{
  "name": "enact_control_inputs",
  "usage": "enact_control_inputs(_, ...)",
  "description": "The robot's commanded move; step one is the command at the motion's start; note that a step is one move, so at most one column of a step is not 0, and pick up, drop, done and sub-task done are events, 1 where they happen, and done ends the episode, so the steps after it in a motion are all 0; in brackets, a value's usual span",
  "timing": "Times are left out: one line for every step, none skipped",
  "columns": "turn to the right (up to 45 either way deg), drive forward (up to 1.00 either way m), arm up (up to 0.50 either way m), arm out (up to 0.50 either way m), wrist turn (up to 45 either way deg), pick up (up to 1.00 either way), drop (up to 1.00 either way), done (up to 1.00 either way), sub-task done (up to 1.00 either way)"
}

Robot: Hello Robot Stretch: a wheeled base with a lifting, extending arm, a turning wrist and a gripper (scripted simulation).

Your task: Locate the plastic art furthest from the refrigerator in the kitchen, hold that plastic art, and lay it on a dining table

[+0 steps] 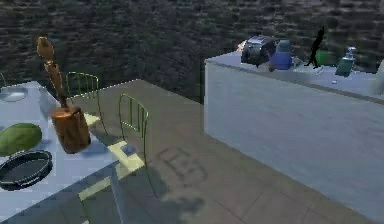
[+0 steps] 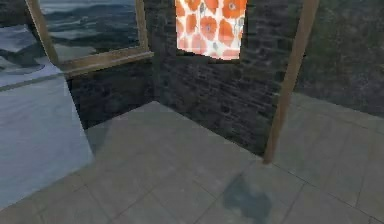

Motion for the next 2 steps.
enact_control_inputs(45.0, 0.00, 0.00, 0.00, 0.0, 0.00, 0.00, 0.00, 0.00)
enact_control_inputs(45.0, 0.00, 0.00, 0.00, 0.0, 0.00, 0.00, 0.00, 0.00)
